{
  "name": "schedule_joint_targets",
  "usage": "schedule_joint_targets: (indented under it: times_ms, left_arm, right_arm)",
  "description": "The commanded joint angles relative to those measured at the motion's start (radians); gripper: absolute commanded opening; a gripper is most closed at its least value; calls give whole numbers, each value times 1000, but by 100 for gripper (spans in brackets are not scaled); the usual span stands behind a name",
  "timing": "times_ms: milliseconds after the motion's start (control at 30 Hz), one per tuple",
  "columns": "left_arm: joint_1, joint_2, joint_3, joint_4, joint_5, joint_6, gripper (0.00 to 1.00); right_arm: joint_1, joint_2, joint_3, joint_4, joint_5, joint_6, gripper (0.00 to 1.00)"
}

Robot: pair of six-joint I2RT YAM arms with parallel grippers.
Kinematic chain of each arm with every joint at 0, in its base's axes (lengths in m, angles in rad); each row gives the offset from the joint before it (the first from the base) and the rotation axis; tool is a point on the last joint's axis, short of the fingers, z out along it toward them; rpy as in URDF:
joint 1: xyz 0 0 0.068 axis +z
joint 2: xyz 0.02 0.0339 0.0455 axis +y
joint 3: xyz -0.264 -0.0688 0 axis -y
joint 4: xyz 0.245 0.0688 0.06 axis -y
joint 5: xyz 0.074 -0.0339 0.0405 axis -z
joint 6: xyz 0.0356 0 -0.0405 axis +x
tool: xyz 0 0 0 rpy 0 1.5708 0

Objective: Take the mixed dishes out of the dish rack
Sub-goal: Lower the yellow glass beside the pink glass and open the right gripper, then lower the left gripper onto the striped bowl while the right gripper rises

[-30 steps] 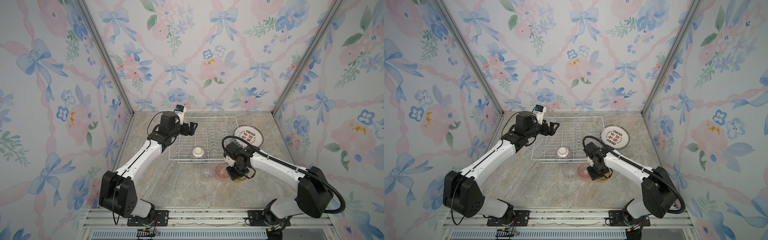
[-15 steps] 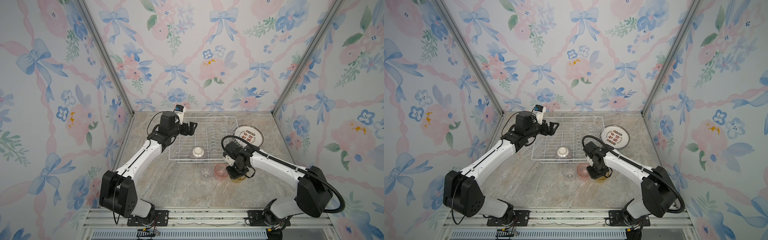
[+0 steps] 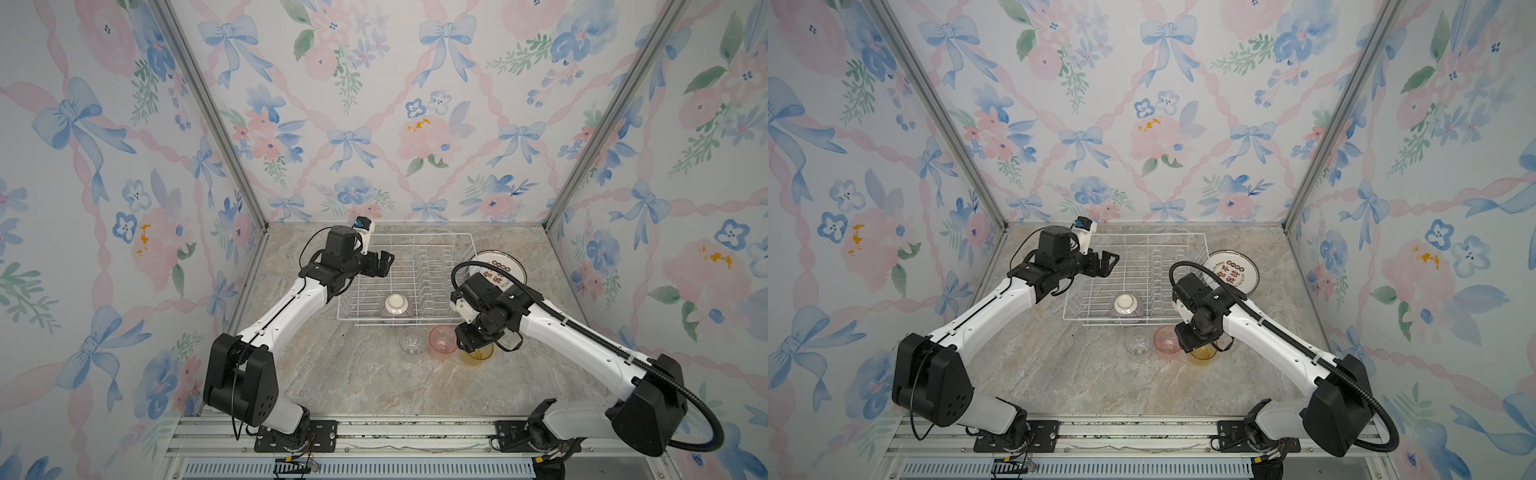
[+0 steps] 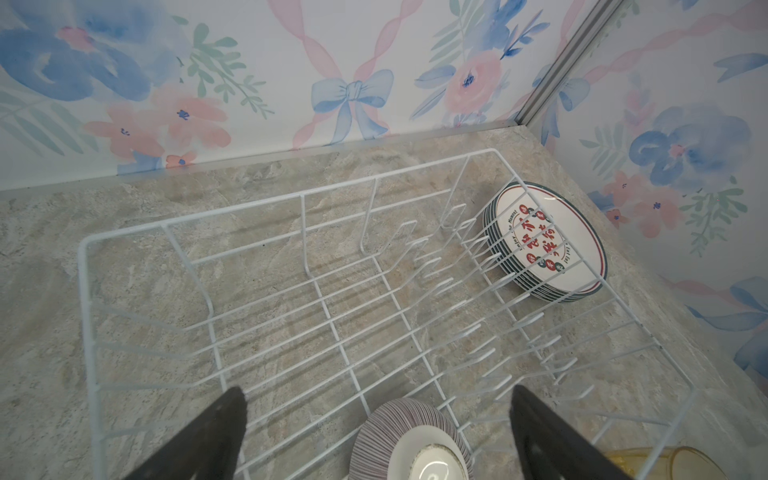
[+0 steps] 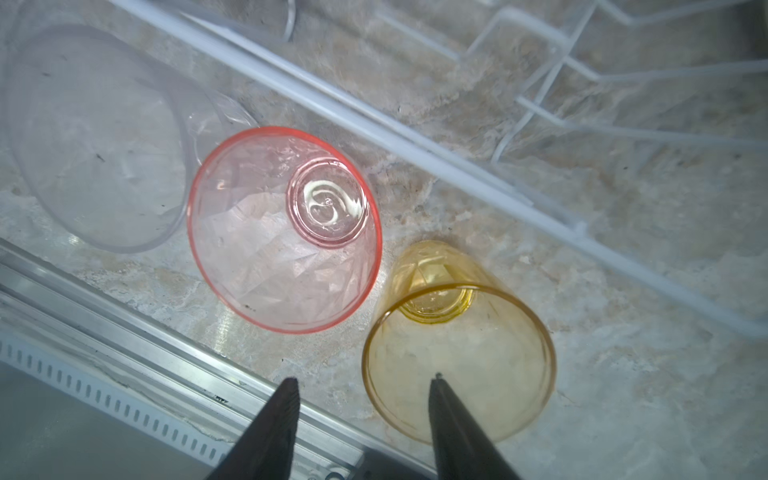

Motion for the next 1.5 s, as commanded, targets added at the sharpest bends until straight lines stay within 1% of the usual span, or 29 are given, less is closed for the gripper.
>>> schedule_joint_targets:
  times_ms: [0, 133, 233, 300, 400, 467, 633, 800, 933, 1167, 1200, 1233, 1267, 1300, 1367, 1467]
  left_arm:
    - [-45, 19, 32, -108, -59, 52, 98]
    - [-132, 59, 62, -232, -149, 89, 98]
    - [-190, 117, 100, -322, -204, 102, 98]
    - [-221, 150, 119, -361, -217, 102, 96]
    - [-250, 182, 128, -389, -216, 87, 92]
    - [-258, 193, 124, -390, -221, 72, 86]
    - [-268, 210, 128, -410, -262, 51, 83]
    - [-270, 235, 133, -412, -242, 46, 72]
    - [-273, 258, 139, -412, -222, 43, 70]
    - [-275, 281, 149, -412, -223, 43, 68]
    - [-275, 284, 152, -412, -228, 43, 66]
    - [-275, 289, 155, -412, -230, 45, 62]
    - [-275, 294, 159, -413, -231, 47, 55]
    - [-275, 297, 162, -413, -233, 49, 54]
    - [-273, 304, 169, -415, -240, 52, 56]
    - [-269, 316, 177, -423, -251, 54, 56]
  right_arm:
    - [-29, -79, 53, -61, -56, -28, 56]
    - [-68, -170, 88, -6, -81, -33, 61]
    - [-113, -198, 95, 70, -106, -36, 63]
    - [-128, -196, 99, 108, -114, -36, 62]
    - [-131, -174, 105, 168, -138, -41, 62]
    - [-133, -159, 106, 210, -154, -40, 62]
    - [-136, -127, 111, 268, -181, -48, 62]
    - [-152, -124, 101, 289, -187, -50, 62]
    - [-168, -135, 89, 302, -195, -48, 62]
    - [-196, -146, 69, 317, -214, -46, 62]
    - [-196, -144, 66, 319, -216, -47, 62]
    - [-198, -141, 65, 319, -217, -46, 62]
    - [-199, -139, 64, 321, -219, -45, 62]
    - [-200, -138, 63, 322, -221, -46, 62]
    - [-200, -134, 63, 323, -221, -46, 62]
    - [-203, -134, 62, 324, -223, -49, 62]
